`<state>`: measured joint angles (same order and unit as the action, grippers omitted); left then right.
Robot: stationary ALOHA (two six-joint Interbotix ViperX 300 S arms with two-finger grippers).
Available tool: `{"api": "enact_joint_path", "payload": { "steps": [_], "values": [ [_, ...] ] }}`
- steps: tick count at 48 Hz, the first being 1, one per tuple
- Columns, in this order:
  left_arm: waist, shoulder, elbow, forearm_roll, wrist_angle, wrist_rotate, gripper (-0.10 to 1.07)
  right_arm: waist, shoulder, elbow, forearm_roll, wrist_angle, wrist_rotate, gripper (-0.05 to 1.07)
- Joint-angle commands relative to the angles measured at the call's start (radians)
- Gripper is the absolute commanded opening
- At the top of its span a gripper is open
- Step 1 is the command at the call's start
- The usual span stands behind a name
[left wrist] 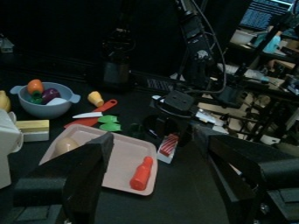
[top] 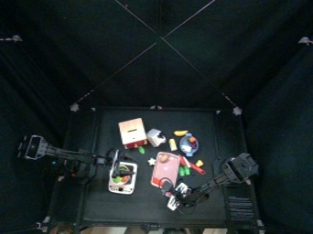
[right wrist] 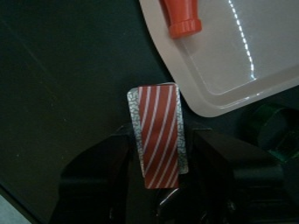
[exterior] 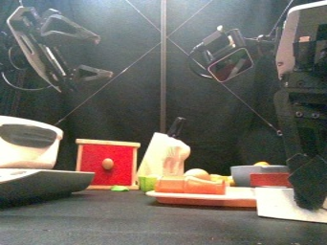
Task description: Grab salmon sushi
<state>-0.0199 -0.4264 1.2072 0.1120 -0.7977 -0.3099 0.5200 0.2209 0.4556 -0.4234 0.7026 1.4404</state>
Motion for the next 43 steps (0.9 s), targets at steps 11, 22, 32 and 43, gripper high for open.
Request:
{"api": "enact_joint_path", "payload": {
  "steps": [11, 22, 32, 43],
  "values": [
    [0.005, -0.008, -0.012, -0.002, -0.006, 0.0, 1.03, 0.002, -0.074, -0.061, -0.014, 0.075, 0.0, 0.69],
    [0.002, -0.008, -0.012, -0.002, -0.005, 0.0, 1.03, -0.002, -0.081, -0.083, -0.012, 0.123, 0.002, 0.69],
    [0.002, -0.009, -0.012, -0.002, -0.005, 0.0, 1.03, -0.005, -0.083, -0.084, -0.014, 0.126, 0.002, 0.69],
    [0.0, -0.009, -0.012, -0.002, -0.005, 0.0, 1.03, -0.006, -0.081, -0.083, -0.011, 0.126, 0.003, 0.69]
  ]
}}
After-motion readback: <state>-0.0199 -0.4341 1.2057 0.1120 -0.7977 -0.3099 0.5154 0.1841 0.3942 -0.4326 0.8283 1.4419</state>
